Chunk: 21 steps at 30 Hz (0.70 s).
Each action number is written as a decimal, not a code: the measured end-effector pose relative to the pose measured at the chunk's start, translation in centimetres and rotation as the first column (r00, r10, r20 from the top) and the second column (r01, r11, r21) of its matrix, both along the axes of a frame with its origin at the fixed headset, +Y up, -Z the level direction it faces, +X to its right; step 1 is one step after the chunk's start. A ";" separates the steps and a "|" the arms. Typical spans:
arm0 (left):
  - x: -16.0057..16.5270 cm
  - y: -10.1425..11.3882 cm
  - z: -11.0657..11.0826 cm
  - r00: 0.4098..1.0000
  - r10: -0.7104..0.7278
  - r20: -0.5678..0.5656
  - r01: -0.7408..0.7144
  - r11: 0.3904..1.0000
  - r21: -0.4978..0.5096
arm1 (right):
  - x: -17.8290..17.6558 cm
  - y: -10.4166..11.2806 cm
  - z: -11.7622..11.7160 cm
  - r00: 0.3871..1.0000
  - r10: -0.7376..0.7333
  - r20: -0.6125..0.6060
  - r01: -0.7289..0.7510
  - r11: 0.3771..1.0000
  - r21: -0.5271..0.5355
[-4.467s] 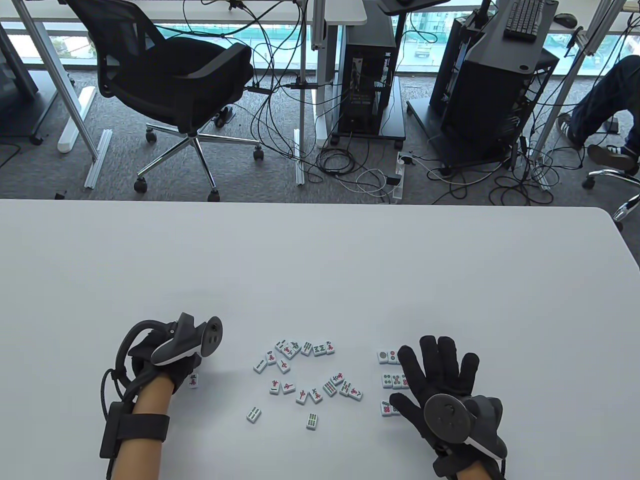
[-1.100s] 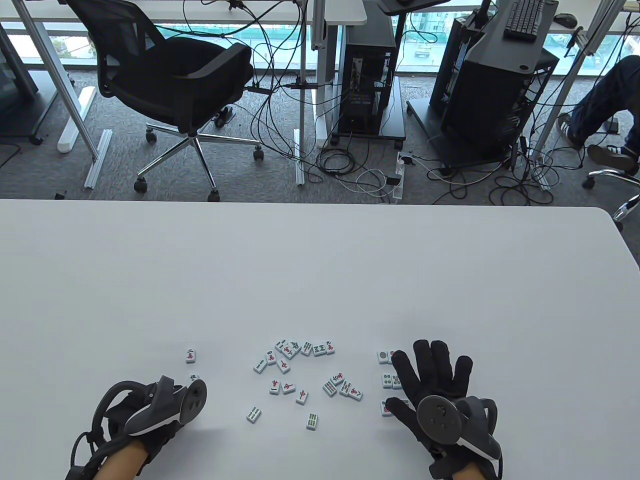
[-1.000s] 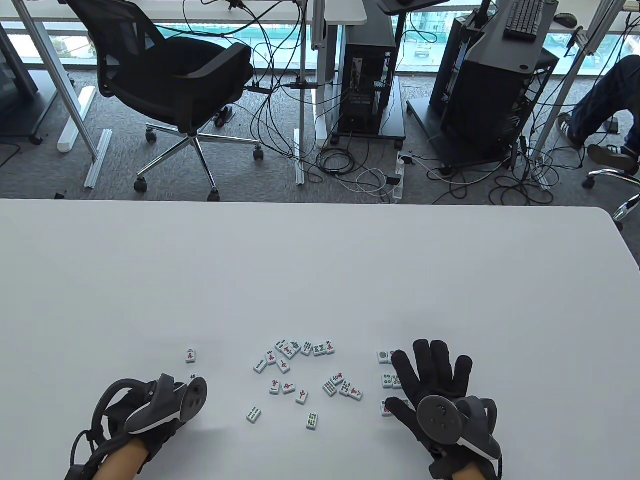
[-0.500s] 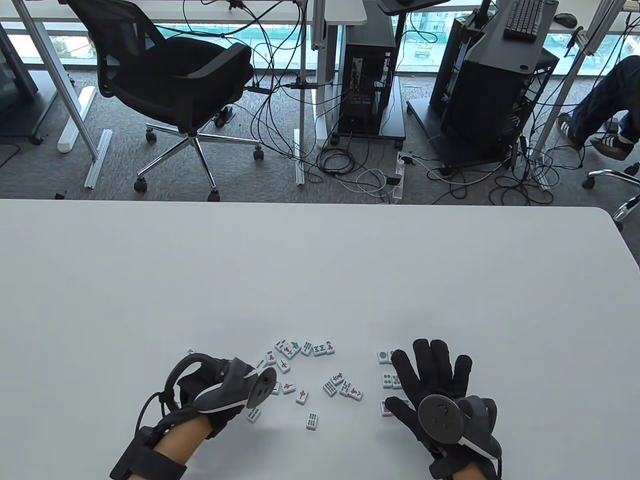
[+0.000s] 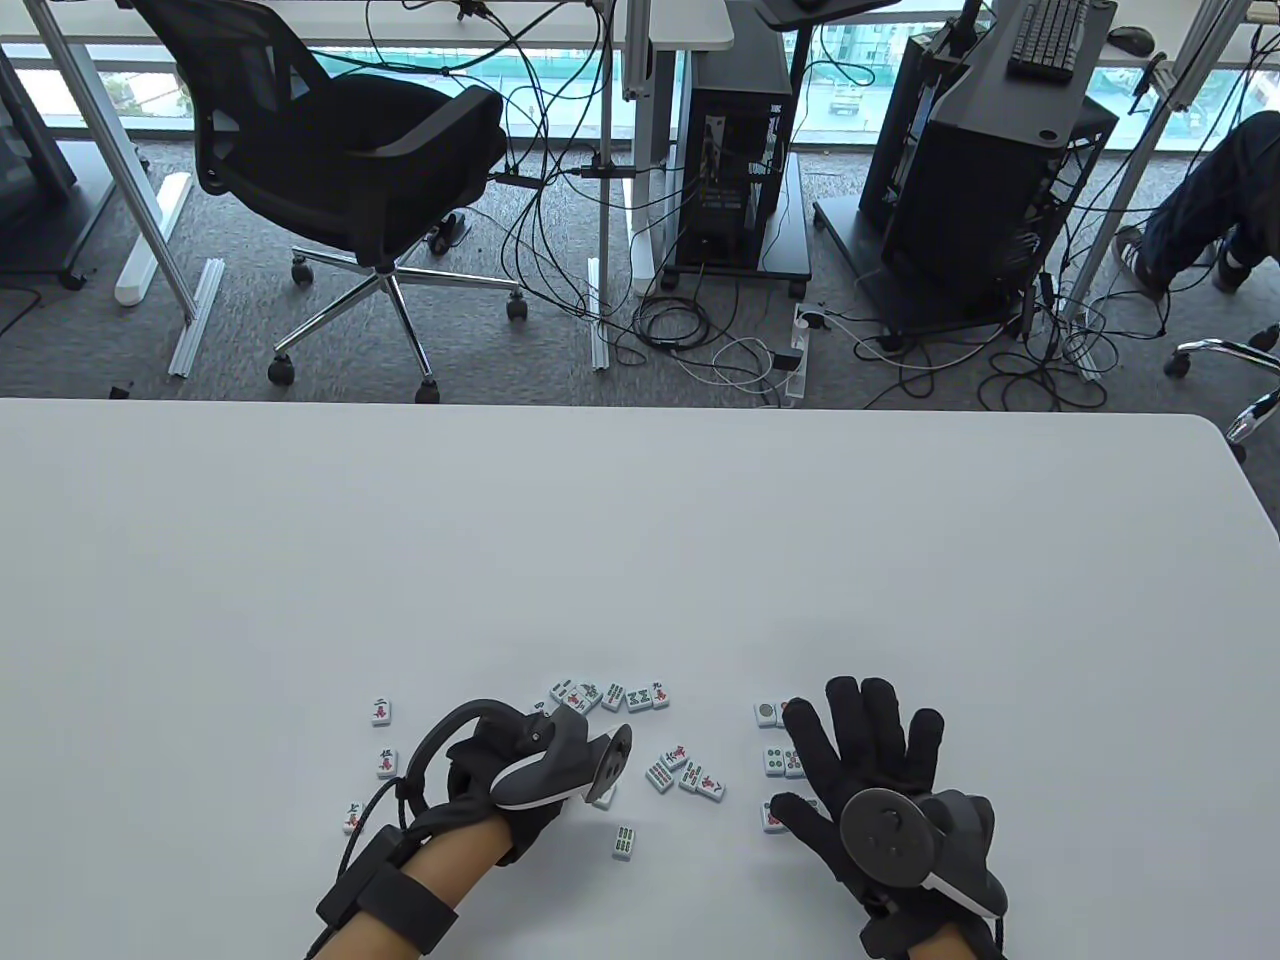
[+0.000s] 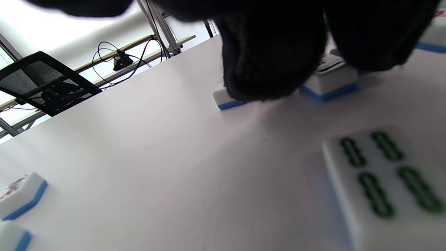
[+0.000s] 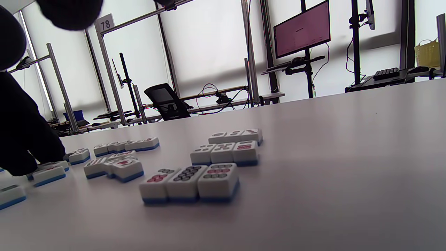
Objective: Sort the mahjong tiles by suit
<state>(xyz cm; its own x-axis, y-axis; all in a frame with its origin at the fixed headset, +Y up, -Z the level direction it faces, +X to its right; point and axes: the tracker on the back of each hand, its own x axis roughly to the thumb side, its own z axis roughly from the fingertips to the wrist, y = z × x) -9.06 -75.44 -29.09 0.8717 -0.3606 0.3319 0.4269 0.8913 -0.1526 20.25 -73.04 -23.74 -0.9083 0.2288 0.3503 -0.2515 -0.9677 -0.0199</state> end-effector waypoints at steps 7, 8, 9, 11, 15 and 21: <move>-1.2 0.0 0.2 1.000 -0.001 -0.010 0.001 1.000 -0.028 | 0.1 -0.1 0.0 1.000 0.003 0.002 -0.003 1.000 -0.005; -1.3 0.1 0.2 1.000 -0.007 -0.013 0.007 1.000 -0.028 | 0.1 -0.1 0.0 1.000 0.004 0.002 -0.004 1.000 -0.005; -1.5 0.2 0.2 1.000 -0.008 -0.020 0.008 1.000 -0.027 | 0.1 -0.1 0.0 1.000 0.005 0.002 -0.005 1.000 -0.004; -1.7 0.6 0.3 0.999 -0.001 -0.040 0.000 1.000 -0.019 | 0.1 -0.1 0.0 1.000 0.003 0.001 -0.003 1.000 -0.004; -1.7 1.6 0.4 0.997 0.025 -0.077 -0.024 1.000 0.009 | 0.1 -0.1 0.0 1.000 0.001 0.000 -0.001 1.000 -0.004; -0.6 1.4 0.3 0.995 -0.009 -0.099 0.012 1.000 0.028 | 0.0 -0.1 0.0 1.000 0.005 -0.005 -0.005 1.000 -0.002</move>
